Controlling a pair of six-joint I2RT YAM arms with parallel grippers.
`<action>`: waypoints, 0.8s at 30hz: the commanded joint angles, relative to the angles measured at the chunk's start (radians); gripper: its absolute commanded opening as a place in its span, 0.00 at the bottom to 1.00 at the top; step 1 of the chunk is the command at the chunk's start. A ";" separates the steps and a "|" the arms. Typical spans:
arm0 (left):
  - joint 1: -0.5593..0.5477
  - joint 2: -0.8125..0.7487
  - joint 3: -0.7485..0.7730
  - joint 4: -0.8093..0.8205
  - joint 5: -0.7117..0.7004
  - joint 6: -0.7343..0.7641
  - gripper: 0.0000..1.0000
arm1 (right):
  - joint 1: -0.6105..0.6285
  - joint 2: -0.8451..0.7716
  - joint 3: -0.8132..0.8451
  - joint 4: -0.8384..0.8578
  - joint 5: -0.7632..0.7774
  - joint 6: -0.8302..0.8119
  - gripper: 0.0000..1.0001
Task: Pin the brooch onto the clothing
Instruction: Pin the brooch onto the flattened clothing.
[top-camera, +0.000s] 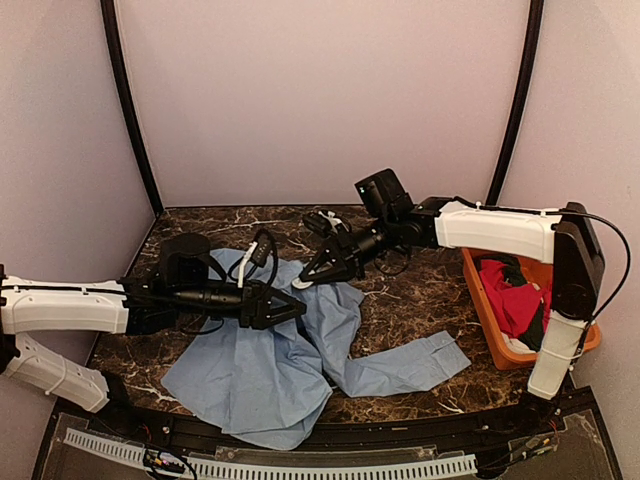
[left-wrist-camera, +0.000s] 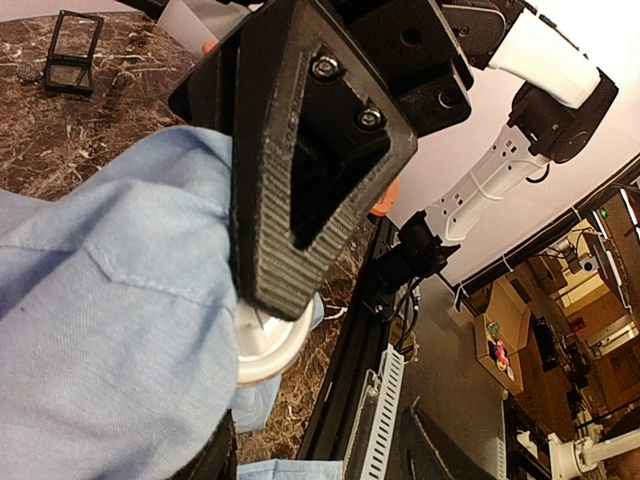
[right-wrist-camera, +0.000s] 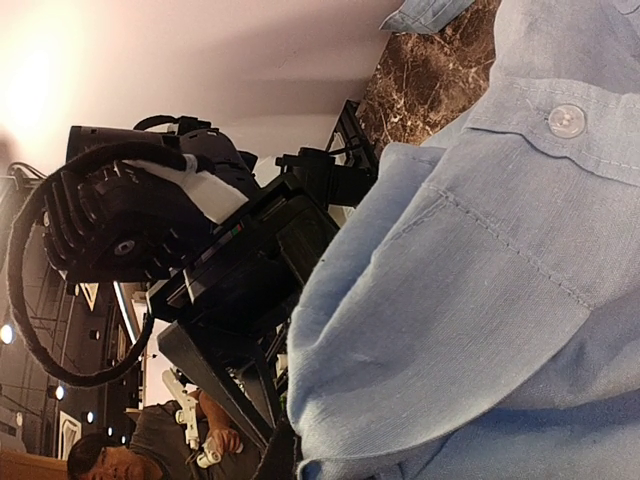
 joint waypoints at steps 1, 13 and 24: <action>0.027 -0.026 -0.026 0.068 -0.059 0.019 0.56 | -0.001 -0.046 0.010 0.040 -0.007 0.007 0.00; 0.107 0.011 -0.083 0.264 -0.023 -0.057 0.54 | 0.015 -0.068 -0.028 0.065 -0.010 0.012 0.00; 0.109 0.051 -0.092 0.374 0.026 -0.114 0.53 | 0.020 -0.063 -0.052 0.080 -0.018 0.001 0.00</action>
